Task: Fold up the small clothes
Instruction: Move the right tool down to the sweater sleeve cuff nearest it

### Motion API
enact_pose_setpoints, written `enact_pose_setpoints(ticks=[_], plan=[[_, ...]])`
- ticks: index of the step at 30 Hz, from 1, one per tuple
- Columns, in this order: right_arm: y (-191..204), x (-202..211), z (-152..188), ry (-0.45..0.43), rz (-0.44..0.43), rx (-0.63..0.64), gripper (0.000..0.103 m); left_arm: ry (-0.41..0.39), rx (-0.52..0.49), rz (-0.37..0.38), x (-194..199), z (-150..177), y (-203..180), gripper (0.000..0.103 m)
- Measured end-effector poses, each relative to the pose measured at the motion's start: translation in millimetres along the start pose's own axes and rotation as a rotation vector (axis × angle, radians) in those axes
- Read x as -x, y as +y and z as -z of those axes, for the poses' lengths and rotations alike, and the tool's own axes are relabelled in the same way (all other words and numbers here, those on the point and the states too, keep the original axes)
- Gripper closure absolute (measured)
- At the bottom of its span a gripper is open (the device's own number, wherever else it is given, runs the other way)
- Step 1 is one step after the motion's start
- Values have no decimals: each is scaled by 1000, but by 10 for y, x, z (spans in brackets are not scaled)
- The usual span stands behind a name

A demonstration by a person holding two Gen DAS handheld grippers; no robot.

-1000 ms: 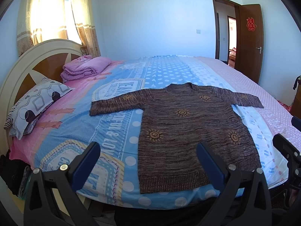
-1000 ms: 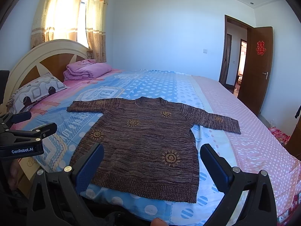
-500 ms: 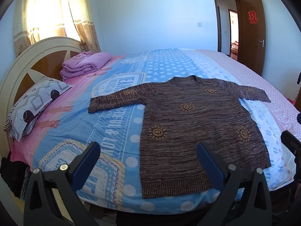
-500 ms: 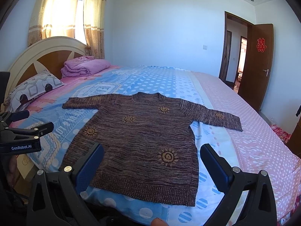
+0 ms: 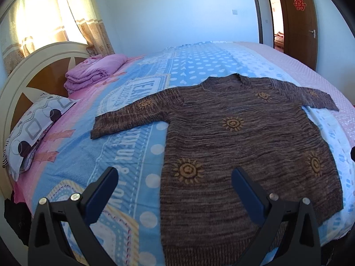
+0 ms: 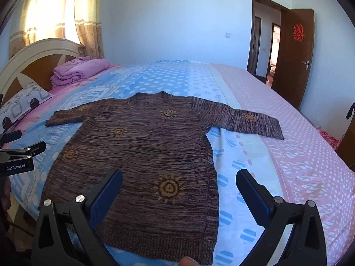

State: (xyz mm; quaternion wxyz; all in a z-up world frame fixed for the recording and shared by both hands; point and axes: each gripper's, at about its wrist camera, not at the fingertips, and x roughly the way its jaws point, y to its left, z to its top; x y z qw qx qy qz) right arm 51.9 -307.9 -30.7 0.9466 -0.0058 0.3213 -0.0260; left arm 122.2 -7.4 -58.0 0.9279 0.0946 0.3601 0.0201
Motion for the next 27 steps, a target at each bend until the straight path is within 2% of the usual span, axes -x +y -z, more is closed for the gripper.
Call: enact_pose_setpoints(ticks=[7, 16, 24, 27], plan=[[-393, -437, -191, 55, 9, -52, 1, 5, -33, -11, -382, -252, -149, 0], [-932, -995, -397, 139, 111, -58, 1, 47, -45, 14, -939, -551, -405, 0], [-1657, -1455, -561, 214, 195, -191, 1, 49, -50, 5, -1452, -775, -661, 0], [-1955, -1583, -620, 227, 195, -243, 1, 50, -40, -24, -1661, -870, -686, 0]])
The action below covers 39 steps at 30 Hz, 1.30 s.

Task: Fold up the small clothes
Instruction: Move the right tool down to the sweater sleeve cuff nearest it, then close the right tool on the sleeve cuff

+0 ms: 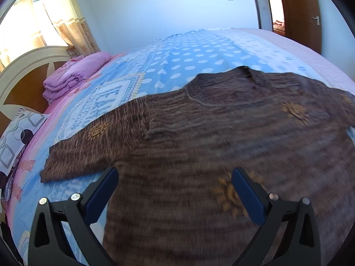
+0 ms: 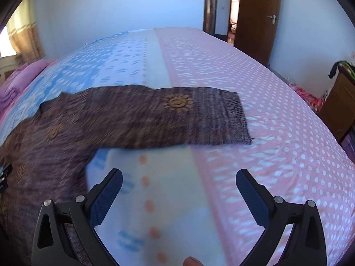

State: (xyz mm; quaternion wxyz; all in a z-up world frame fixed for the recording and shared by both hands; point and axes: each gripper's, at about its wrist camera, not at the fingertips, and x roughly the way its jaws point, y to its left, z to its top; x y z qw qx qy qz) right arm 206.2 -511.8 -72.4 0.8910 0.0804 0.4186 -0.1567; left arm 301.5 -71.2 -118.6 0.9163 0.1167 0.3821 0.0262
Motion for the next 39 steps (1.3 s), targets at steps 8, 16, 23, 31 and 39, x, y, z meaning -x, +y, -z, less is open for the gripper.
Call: enact_pose_setpoints(ticks=[8, 16, 23, 31, 39], plan=[[-601, -392, -358, 45, -15, -120, 42, 16, 49, -42, -295, -134, 114, 0], [-954, -713, -560, 66, -21, -209, 62, 52, 70, -34, -455, -206, 147, 0], [-776, -835, -663, 80, -64, -129, 95, 90, 49, -7, -542, -216, 84, 0], [-520, -324, -897, -26, -94, -75, 96, 71, 94, 18, -440, -210, 211, 0], [73, 362, -1223, -132, -157, 34, 96, 37, 135, 54, -306, -208, 373, 0]])
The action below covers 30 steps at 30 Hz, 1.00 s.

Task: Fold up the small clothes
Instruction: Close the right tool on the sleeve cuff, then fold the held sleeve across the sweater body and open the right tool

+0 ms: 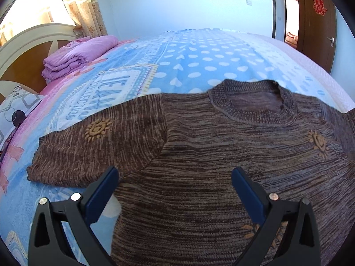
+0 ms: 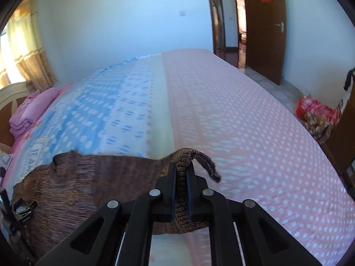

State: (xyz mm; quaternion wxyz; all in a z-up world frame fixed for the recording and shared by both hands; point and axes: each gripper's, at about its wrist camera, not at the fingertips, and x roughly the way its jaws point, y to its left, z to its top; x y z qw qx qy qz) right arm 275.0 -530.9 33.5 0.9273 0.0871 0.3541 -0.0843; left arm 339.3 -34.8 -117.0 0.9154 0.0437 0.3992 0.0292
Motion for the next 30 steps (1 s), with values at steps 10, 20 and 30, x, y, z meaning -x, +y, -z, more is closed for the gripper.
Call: enact_pose_setpoints(ticks=[10, 20, 30], plan=[[1151, 255, -177, -23, -131, 141, 96, -27, -9, 47, 54, 95, 113, 0], [2390, -22, -41, 33, -256, 265, 96, -7, 46, 92, -26, 191, 307, 0], [3558, -1240, 918, 279, -430, 279, 90, 18, 79, 67, -78, 210, 389, 0]])
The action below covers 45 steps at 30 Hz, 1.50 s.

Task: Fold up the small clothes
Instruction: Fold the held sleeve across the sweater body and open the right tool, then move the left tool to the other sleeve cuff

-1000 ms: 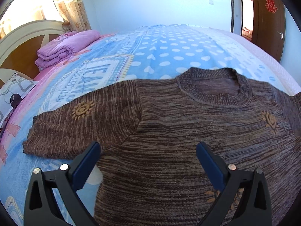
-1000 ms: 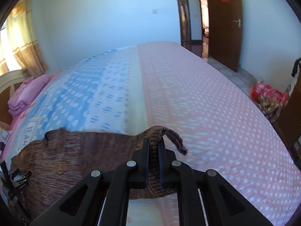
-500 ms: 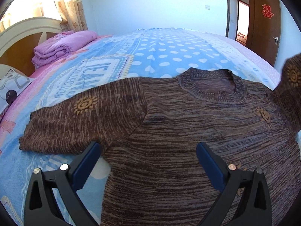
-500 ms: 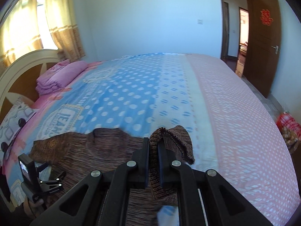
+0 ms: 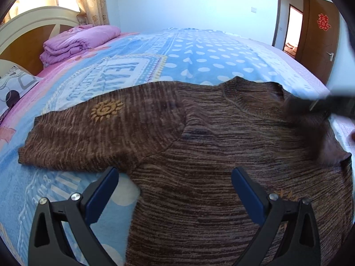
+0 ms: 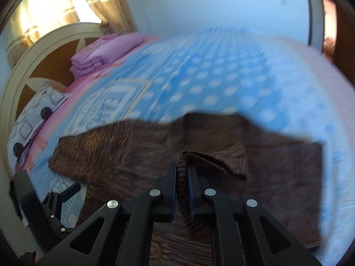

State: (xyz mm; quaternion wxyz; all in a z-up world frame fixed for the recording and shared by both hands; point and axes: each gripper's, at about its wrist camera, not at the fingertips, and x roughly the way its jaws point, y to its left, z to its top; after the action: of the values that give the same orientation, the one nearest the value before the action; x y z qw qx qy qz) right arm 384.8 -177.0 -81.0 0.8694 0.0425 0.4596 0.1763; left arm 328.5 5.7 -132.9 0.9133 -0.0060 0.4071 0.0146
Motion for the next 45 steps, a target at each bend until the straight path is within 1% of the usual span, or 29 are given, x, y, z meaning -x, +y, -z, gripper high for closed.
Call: enact_pose_setpoints(ticks=[2, 4, 6, 7, 9, 11, 13, 14, 17, 20, 22, 24, 25, 27, 28, 29, 31, 33, 34, 36, 38, 39, 40, 41, 42, 43, 44, 45], plan=[[10, -149, 138, 52, 17, 3, 74, 2, -11, -17, 19, 5, 32, 0], [-40, -106, 293, 67, -11, 10, 71, -1, -30, -35, 56, 10, 60, 0], [-170, 62, 428, 64, -8, 14, 69, 0, -43, -45, 96, -14, 94, 0], [-263, 171, 492, 60, -4, 11, 67, 2, -50, -44, 118, -43, 96, 0], [-508, 421, 612, 42, 23, -11, 62, -2, -66, -44, 166, -134, 71, 0], [-797, 705, 735, 11, 80, -42, 56, 3, -56, -4, 215, -277, 6, 0], [-1049, 958, 823, -29, 155, -60, 55, -20, -59, 1, 261, -380, -102, 0], [-1149, 1044, 854, -44, 178, -65, 55, -36, -71, -4, 275, -427, -186, 0], [-1500, 1258, 930, -95, 212, -130, 55, -39, -123, -22, 203, -505, -540, 0], [-1775, 1369, 1036, -124, 259, -201, 55, -28, -175, -42, 91, -452, -842, 0], [-1802, 1325, 1111, -104, 224, -189, 55, -12, -195, -47, -3, -373, -1002, 0], [-1720, 1226, 1188, -72, 207, -137, 55, -10, -214, -72, -102, -296, -1102, 0], [-1668, 1157, 1231, -47, 223, -98, 55, -6, -229, -89, -155, -261, -1136, 0], [-1644, 1063, 1321, -15, 306, -51, 55, -5, -274, -155, -283, -185, -1185, 0], [-1683, 1082, 1343, -33, 321, -60, 54, -12, -284, -170, -316, -165, -1185, 0], [-1733, 1112, 1346, -42, 338, -82, 53, -8, -267, -155, -312, -185, -1155, 0], [-1798, 1163, 1334, -44, 348, -109, 51, 0, -246, -156, -313, -216, -1098, 0], [-1757, 1234, 1301, -52, 394, -107, 51, 2, -236, -151, -330, -218, -1059, 0], [-1708, 1284, 1269, -72, 399, -100, 51, 6, -223, -140, -334, -221, -1044, 0], [-1595, 1360, 1165, -117, 363, -92, 51, 17, -207, -134, -361, -229, -1028, 0], [-1465, 1380, 1025, -153, 305, -71, 51, 14, -209, -139, -361, -220, -1051, 0], [-1405, 1334, 950, -157, 280, -60, 51, 10, -209, -140, -356, -216, -1053, 0], [-1376, 1220, 898, -131, 272, -55, 51, 12, -206, -138, -354, -214, -1045, 0], [-1378, 1092, 861, -97, 292, -53, 51, 15, -200, -133, -356, -212, -1033, 0], [-1442, 972, 849, -63, 337, -57, 51, 21, -188, -122, -357, -210, -1004, 0], [-1541, 868, 869, -28, 404, -74, 51, 27, -175, -111, -357, -206, -973, 0], [-1622, 840, 912, -16, 437, -89, 51, 32, -162, -97, -358, -199, -944, 0], [-1720, 886, 978, -32, 427, -115, 51, 39, -149, -80, -362, -194, -916, 0]])
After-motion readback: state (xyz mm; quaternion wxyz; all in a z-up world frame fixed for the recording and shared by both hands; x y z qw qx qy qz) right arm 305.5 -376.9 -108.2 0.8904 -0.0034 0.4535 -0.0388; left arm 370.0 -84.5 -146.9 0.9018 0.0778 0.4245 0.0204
